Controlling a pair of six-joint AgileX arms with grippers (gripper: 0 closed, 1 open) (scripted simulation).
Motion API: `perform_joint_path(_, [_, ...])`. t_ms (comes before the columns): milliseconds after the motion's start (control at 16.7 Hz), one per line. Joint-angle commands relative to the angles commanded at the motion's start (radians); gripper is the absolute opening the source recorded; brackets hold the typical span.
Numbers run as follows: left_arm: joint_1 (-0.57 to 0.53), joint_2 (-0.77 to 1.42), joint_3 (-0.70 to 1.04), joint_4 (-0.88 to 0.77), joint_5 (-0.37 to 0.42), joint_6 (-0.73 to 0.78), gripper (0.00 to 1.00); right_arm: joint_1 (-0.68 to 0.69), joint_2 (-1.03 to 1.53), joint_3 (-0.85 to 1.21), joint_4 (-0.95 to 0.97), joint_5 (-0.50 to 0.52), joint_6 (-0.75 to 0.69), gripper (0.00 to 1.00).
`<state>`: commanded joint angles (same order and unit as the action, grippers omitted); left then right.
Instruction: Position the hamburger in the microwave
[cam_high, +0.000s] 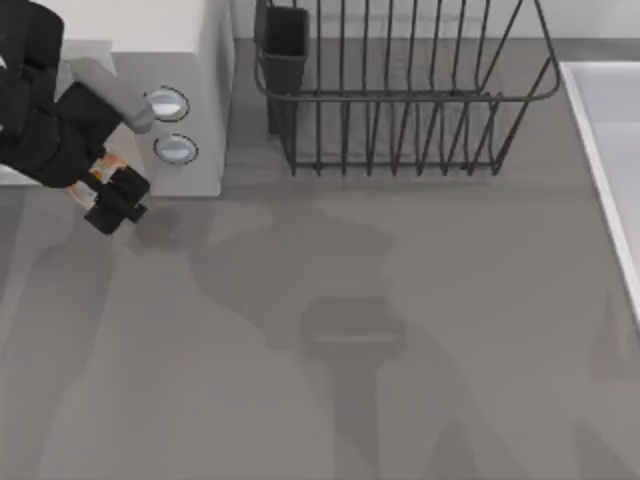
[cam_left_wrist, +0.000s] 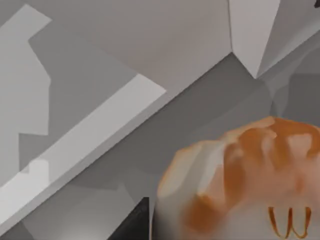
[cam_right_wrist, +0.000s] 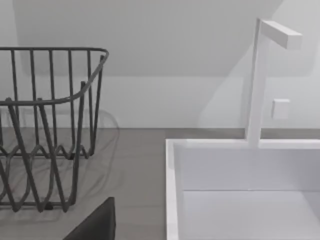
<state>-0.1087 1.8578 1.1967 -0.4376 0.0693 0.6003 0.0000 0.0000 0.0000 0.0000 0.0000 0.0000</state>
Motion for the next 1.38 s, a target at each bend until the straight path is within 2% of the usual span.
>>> perform_joint_path(540, [0.203,0.172,-0.202,0.868,0.056,-0.328,0.00,0.000,0.000,0.000,0.000,0.000,0.000,1.00])
perform_joint_path(780, [0.250,0.230,-0.269,1.159,0.093,-0.452,0.00,0.000,0.000,0.000,0.000,0.000,0.000,1.00])
perform_joint_path(1020, [0.268,0.256,-0.294,1.287,0.118,-0.519,0.00,0.000,0.000,0.000,0.000,0.000,0.000,1.00])
perform_joint_path(1380, [0.263,0.255,-0.289,1.290,0.118,-0.519,0.00,0.000,0.000,0.000,0.000,0.000,0.000,1.00])
